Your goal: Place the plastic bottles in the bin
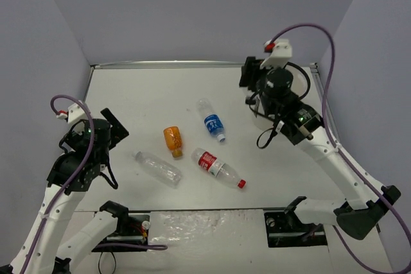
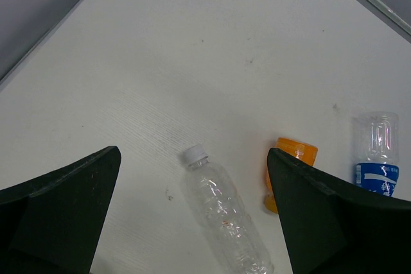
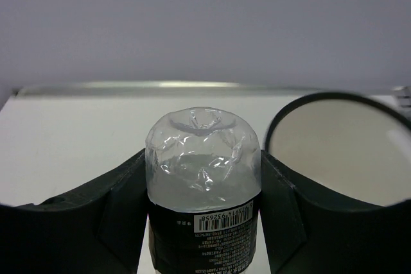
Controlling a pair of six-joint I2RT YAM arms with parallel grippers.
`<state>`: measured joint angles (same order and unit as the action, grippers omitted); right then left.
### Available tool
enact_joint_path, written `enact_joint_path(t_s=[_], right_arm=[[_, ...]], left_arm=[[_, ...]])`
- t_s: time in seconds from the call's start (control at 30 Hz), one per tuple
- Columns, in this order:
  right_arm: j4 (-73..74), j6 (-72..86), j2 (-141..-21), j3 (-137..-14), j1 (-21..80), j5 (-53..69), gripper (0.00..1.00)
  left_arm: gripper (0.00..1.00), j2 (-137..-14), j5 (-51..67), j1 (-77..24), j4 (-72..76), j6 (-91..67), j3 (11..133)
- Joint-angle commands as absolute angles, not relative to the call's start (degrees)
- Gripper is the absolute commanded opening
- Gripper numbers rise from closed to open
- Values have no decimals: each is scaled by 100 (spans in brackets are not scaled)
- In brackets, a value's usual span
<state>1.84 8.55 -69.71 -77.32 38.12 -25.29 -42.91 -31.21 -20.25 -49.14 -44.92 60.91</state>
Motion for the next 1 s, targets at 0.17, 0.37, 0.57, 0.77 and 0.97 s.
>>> enact_joint_path(t_s=[0.17,0.37,0.57,0.77,0.97], right_arm=[[-171,954,-8282,-9029,1647,-3032,35],[-367,1164,-8742,-8685,1239,-2356,70],[-404,1572,-8359,-8563,1239,-2583,100],[-389,2186,-6689,-7231,1246,-2738,100],[-344,2718,-4544,-5385,1257,-2384,100]], left_arm=[[97,-4084,-3085,-2054,-5083,-5101,6050],[97,-4164,-3018,-2050,-5849,-5480,6097],[97,-4472,-2660,-2057,-6387,-5879,5793],[97,-4868,-2062,-2057,-5762,-6099,5224],[97,-5254,-1497,-2065,-4659,-6505,4584]])
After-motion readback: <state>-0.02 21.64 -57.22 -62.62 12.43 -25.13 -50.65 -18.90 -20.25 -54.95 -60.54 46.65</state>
